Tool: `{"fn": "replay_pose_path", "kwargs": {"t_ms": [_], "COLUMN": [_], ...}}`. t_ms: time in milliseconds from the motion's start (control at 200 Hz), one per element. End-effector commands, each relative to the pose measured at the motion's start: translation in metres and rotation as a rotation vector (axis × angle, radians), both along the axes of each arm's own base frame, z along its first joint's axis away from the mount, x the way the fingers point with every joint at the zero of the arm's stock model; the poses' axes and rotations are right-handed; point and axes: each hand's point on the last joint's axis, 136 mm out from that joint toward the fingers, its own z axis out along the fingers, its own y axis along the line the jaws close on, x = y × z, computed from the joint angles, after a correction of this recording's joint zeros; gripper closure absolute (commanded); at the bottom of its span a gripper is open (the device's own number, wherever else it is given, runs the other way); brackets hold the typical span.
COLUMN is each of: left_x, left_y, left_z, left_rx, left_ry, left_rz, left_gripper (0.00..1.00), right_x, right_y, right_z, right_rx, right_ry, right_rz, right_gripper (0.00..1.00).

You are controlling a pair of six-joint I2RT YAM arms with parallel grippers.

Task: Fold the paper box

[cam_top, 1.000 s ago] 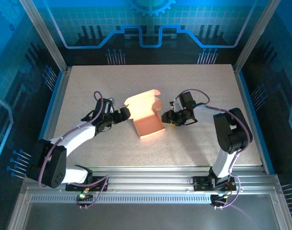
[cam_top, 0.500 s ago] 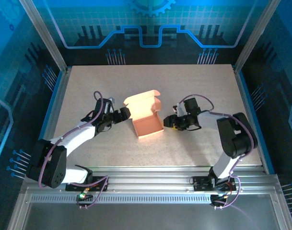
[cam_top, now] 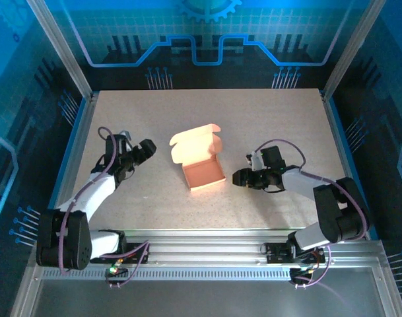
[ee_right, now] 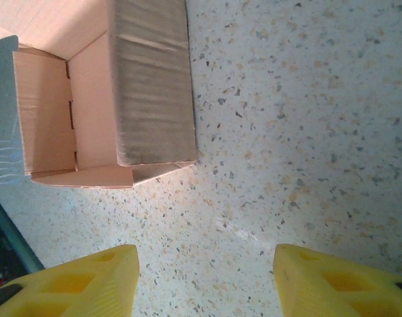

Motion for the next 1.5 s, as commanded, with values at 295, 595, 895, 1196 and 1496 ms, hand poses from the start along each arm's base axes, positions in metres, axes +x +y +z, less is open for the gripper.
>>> {"fn": "replay_pose_path", "kwargs": {"t_ms": [295,595,895,1196,1496], "left_x": [0.098,0.126,0.079,0.059,0.062], "left_y": [-0.029,-0.11,-0.173,-0.184,-0.184], "left_z": [-0.031,-0.052,-0.064,-0.077,-0.081], "left_rx": [-0.106,-0.229,-0.357,-0.403,-0.417], "left_ry": [0.096,0.171,0.248,0.316,0.331], "left_rz": [-0.255,-0.7,-0.954,-0.992,-0.972], "left_gripper": [0.32,0.5,0.53,0.59,0.58], "right_x": [-0.003,0.014,0.059,0.095,0.098], "right_y": [0.034,0.05,0.055,0.055,0.063], "right_z": [-0.016,-0.021,-0.019,-0.008,-0.011], "right_rx": [-0.028,0.08,0.102,0.134,0.16], "right_ry": [-0.012,0.041,0.013,-0.028,-0.053], "right_rz": [0.098,0.024,0.002,-0.038,-0.109], "right_gripper": [0.71,0.78,0.77,0.8,0.8]}}
